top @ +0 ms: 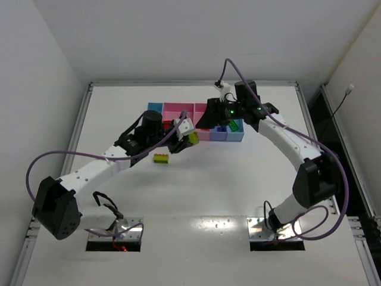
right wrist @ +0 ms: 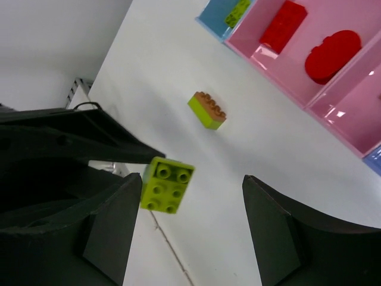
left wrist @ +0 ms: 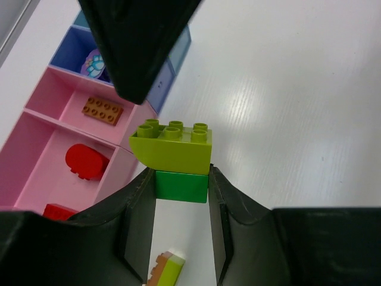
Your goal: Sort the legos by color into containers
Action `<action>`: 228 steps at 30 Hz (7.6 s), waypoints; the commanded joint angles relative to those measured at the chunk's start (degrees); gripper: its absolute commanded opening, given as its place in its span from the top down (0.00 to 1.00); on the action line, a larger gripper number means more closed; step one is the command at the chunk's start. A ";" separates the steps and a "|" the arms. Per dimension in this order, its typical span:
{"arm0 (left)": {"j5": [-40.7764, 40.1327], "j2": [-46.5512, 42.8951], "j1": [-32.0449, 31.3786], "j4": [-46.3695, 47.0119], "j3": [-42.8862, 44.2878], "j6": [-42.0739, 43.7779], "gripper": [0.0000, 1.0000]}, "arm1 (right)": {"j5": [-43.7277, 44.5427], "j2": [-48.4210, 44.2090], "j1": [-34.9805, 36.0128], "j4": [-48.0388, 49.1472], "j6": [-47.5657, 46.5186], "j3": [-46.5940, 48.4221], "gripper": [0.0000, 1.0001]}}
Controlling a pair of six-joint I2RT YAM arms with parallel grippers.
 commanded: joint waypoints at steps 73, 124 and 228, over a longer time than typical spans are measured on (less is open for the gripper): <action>4.56 20.02 -2.34 9.12 17.86 -21.34 1.00 | 30.58 -16.95 -12.66 2.21 0.79 -9.32 1.00; -7.49 38.49 15.66 2.00 59.11 -35.23 0.21 | 14.98 -5.11 -19.62 8.37 2.29 -5.83 1.00; 2.80 18.37 17.79 -43.17 13.04 45.20 0.26 | 13.30 -6.41 -13.19 6.87 -5.70 -4.93 0.30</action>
